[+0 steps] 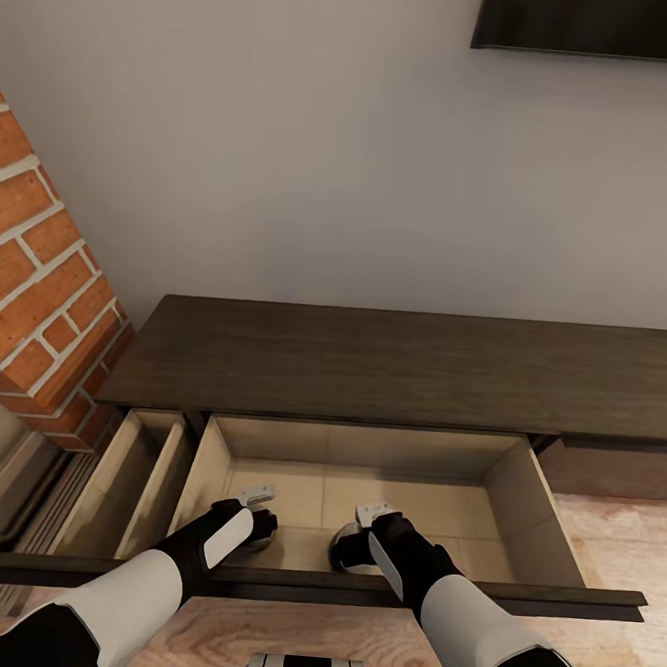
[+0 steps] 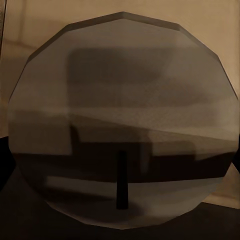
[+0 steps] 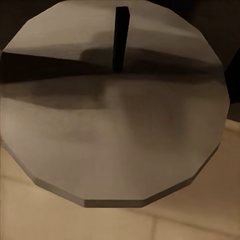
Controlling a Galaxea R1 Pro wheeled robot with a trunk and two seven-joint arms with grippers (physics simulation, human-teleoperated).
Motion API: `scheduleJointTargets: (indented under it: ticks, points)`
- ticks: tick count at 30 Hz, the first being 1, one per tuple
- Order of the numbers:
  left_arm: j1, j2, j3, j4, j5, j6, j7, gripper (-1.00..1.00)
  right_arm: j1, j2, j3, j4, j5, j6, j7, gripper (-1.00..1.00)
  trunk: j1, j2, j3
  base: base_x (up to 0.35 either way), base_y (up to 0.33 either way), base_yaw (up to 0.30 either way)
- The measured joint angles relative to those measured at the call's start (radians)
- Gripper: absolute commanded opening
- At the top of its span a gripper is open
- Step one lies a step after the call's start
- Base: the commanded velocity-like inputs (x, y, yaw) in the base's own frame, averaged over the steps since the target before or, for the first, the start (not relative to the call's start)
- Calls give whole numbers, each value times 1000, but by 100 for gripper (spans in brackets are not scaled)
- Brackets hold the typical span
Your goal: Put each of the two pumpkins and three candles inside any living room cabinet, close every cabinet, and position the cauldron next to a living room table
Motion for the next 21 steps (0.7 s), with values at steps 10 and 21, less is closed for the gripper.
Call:
scheduleJointTargets:
  ticks: [10,21]
  points:
    - [0,0,0,0,0,0,0,-100,0,0,2,4,1,-1,-13,100,0,0,0,0,0,0]
    - [0,2,0,0,0,0,0,-100,0,0,7,6,-1,4,-20,100,0,0,0,0,0,0]
